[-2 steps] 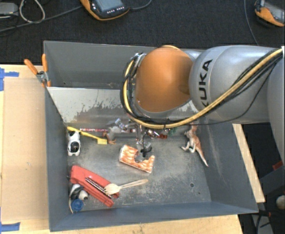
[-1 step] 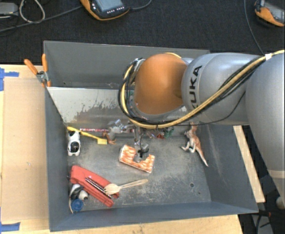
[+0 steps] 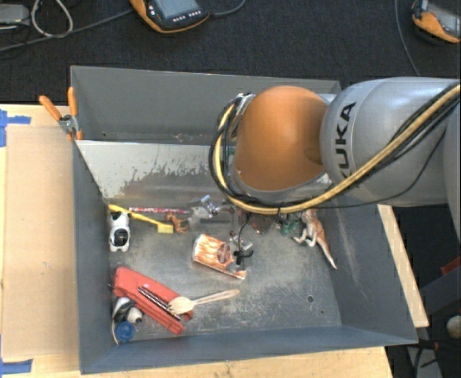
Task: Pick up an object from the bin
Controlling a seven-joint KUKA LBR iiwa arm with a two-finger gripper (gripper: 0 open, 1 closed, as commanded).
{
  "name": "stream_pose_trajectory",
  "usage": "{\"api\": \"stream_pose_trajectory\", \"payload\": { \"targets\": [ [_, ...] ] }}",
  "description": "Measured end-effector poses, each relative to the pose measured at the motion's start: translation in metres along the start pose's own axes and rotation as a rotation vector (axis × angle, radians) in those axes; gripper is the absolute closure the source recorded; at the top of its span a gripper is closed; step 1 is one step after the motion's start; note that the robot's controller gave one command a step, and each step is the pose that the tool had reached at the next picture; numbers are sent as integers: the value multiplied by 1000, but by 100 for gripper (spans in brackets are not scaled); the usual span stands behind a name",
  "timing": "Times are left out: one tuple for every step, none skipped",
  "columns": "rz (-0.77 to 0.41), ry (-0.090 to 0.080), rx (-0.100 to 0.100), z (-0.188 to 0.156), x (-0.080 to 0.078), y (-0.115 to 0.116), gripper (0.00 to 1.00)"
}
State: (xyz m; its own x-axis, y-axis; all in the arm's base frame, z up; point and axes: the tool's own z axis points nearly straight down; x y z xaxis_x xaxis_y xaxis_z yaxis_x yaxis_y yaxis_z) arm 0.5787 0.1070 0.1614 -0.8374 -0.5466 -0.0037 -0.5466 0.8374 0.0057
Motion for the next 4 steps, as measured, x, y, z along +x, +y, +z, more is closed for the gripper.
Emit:
{"api": "stream_pose_trajectory", "payload": {
  "targets": [
    [53,-4,1,-22,1,-6,0],
    [196,-2,-1,-19,43,-37,0],
    [285,-2,0,-23,49,-47,0],
    [313,-2,0,-1,33,-43,0]
  ]
}}
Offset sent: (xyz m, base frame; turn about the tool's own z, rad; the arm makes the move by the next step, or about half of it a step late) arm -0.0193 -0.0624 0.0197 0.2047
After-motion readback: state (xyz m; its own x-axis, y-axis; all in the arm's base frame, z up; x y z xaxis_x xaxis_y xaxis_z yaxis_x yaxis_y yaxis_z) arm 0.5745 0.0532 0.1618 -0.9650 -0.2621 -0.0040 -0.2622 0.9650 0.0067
